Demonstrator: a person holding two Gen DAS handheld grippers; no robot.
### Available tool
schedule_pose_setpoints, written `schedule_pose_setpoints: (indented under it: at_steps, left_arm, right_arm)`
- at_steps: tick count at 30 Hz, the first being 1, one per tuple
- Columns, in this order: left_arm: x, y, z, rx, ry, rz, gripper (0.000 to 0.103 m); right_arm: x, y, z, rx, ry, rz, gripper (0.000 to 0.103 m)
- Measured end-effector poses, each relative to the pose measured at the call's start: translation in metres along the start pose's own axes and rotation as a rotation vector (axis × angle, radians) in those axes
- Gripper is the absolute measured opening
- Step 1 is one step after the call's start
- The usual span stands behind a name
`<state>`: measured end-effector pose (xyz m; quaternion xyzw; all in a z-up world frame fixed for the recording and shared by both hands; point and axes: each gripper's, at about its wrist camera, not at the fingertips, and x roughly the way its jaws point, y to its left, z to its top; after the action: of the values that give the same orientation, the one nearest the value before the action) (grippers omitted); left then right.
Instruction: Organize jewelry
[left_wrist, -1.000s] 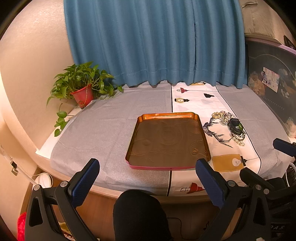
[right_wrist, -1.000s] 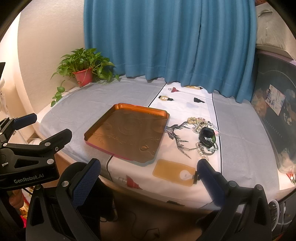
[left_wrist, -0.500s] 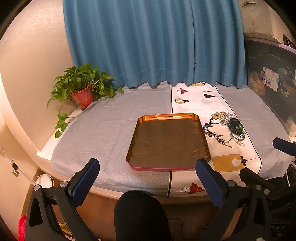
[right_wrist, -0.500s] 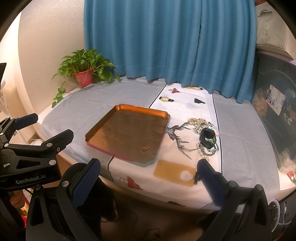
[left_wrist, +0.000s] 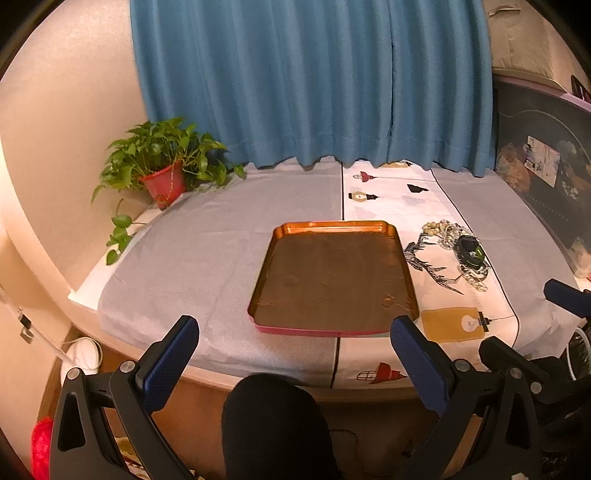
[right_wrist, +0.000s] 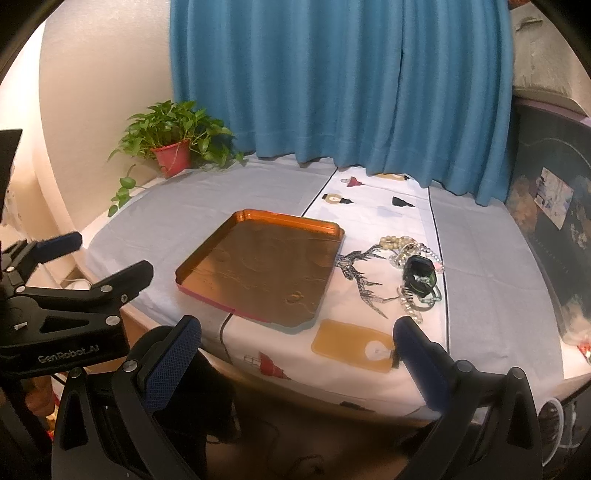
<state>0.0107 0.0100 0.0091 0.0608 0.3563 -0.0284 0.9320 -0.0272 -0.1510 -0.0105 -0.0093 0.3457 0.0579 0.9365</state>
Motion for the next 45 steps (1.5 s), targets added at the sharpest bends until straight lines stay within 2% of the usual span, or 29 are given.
schedule_pose_setpoints:
  at_steps: [10, 14, 16, 17, 18, 21, 24, 26, 31, 35, 36, 38, 40, 41, 42, 43, 44, 45]
  left_arm:
    - [0.01, -0.01, 0.0, 0.024, 0.0, -0.004, 0.103]
    - [0.02, -0.015, -0.002, 0.017, 0.024, -0.015, 0.103]
    - [0.026, -0.021, -0.001, 0.029, 0.015, -0.005, 0.103]
    - [0.031, -0.024, 0.003, 0.041, 0.006, 0.001, 0.103]
    - [0.033, -0.029, 0.004, 0.05, 0.003, 0.002, 0.103]
    - [0.056, -0.047, 0.016, 0.068, 0.067, -0.035, 0.103]
    - [0.081, -0.071, 0.024, 0.095, 0.138, -0.109, 0.103]
    - [0.095, -0.089, 0.031, 0.134, 0.158, -0.125, 0.103]
    - [0.125, -0.122, 0.056, 0.196, 0.158, -0.088, 0.103]
    - [0.146, -0.139, 0.073, 0.215, 0.172, -0.098, 0.103]
    - [0.153, -0.145, 0.077, 0.221, 0.177, -0.102, 0.103]
    - [0.163, -0.158, 0.083, 0.241, 0.179, -0.116, 0.103]
    - [0.173, -0.17, 0.09, 0.255, 0.188, -0.134, 0.1]
    - [0.179, -0.175, 0.094, 0.257, 0.193, -0.146, 0.098]
    - [0.183, -0.178, 0.096, 0.258, 0.197, -0.152, 0.098]
    - [0.189, -0.183, 0.1, 0.257, 0.204, -0.162, 0.098]
    - [0.194, -0.187, 0.104, 0.255, 0.209, -0.17, 0.098]
    - [0.198, -0.191, 0.107, 0.251, 0.212, -0.182, 0.098]
  right_arm:
    - [0.0, -0.022, -0.002, 0.074, -0.041, 0.032, 0.103]
    - [-0.025, -0.055, -0.005, 0.195, -0.258, -0.091, 0.103]
    - [-0.027, -0.078, -0.008, 0.251, -0.316, -0.165, 0.103]
    - [-0.023, -0.089, -0.009, 0.272, -0.31, -0.202, 0.103]
    - [-0.009, -0.109, -0.009, 0.31, -0.249, -0.27, 0.103]
    - [0.038, -0.168, -0.014, 0.425, -0.039, -0.292, 0.103]
    - [0.068, -0.214, -0.025, 0.57, -0.006, -0.291, 0.103]
    - [0.088, -0.234, -0.024, 0.605, 0.006, -0.276, 0.103]
    - [0.144, -0.255, -0.004, 0.514, 0.057, -0.232, 0.103]
    - [0.193, -0.252, 0.012, 0.419, 0.131, -0.213, 0.102]
    - [0.207, -0.252, 0.015, 0.385, 0.157, -0.219, 0.098]
    - [0.22, -0.251, 0.016, 0.365, 0.178, -0.232, 0.085]
    - [0.234, -0.256, 0.015, 0.377, 0.218, -0.191, 0.05]
    - [0.236, -0.259, 0.013, 0.4, 0.223, -0.157, 0.048]
    - [0.233, -0.26, 0.013, 0.403, 0.177, -0.138, 0.021]
    - [0.232, -0.262, 0.012, 0.406, 0.162, -0.091, 0.008]
    - [0.231, -0.268, 0.009, 0.442, 0.154, -0.048, 0.008]
    - [0.229, -0.273, 0.007, 0.459, 0.129, -0.044, 0.008]
